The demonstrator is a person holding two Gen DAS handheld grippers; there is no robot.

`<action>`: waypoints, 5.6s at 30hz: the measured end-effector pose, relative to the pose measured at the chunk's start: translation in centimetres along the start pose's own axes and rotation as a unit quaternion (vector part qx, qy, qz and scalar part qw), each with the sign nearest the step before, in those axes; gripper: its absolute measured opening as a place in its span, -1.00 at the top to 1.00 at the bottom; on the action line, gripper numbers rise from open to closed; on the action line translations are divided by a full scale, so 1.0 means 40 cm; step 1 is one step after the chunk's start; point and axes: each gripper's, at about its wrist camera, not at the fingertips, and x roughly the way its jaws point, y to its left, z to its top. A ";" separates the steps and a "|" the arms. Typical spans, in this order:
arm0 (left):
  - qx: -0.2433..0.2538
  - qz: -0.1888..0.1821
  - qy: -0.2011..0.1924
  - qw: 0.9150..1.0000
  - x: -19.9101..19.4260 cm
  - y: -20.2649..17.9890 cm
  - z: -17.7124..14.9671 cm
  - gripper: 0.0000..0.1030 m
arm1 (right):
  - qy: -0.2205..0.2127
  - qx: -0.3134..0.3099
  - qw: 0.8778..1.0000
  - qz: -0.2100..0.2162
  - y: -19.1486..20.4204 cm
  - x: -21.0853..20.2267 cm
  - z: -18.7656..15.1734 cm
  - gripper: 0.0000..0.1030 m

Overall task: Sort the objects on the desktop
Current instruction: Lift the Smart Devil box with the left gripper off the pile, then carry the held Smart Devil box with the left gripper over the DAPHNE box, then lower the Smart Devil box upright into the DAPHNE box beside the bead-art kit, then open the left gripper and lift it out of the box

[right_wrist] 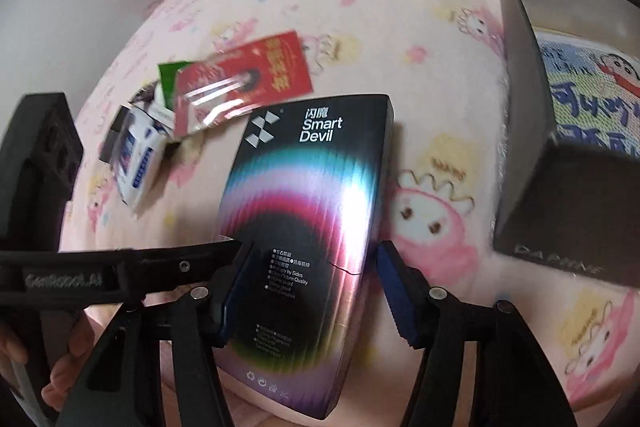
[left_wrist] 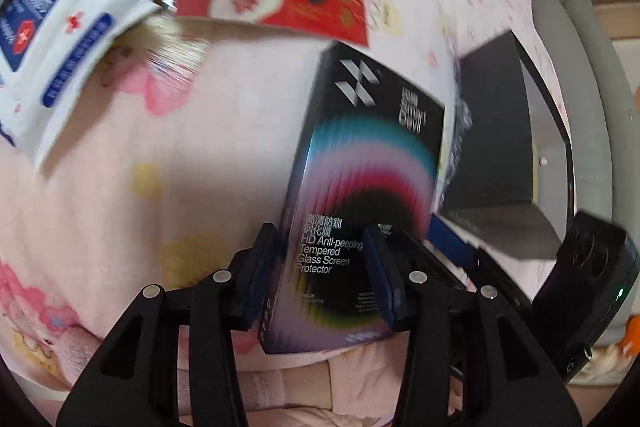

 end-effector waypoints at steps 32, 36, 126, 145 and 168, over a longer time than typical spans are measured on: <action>0.004 -0.002 0.027 1.000 0.036 -0.013 -0.042 0.01 | 0.037 0.043 0.998 0.036 -0.060 0.020 -0.091 -0.04; 0.032 -0.021 0.003 0.999 0.009 -0.041 -0.052 -0.01 | 0.003 0.035 0.999 0.029 -0.057 -0.022 -0.099 0.12; 0.214 -0.041 0.065 0.974 0.347 -0.855 0.105 0.42 | -0.057 0.161 0.967 -0.191 -0.573 -0.400 0.111 0.09; 0.234 -0.042 0.081 0.968 0.411 -0.919 0.072 0.70 | -0.039 0.142 0.968 -0.202 -0.582 -0.395 0.129 0.07; 0.311 -0.005 -0.120 0.943 -0.012 -0.802 -0.012 0.43 | -0.138 0.119 0.962 -0.205 -0.392 -0.576 0.101 0.15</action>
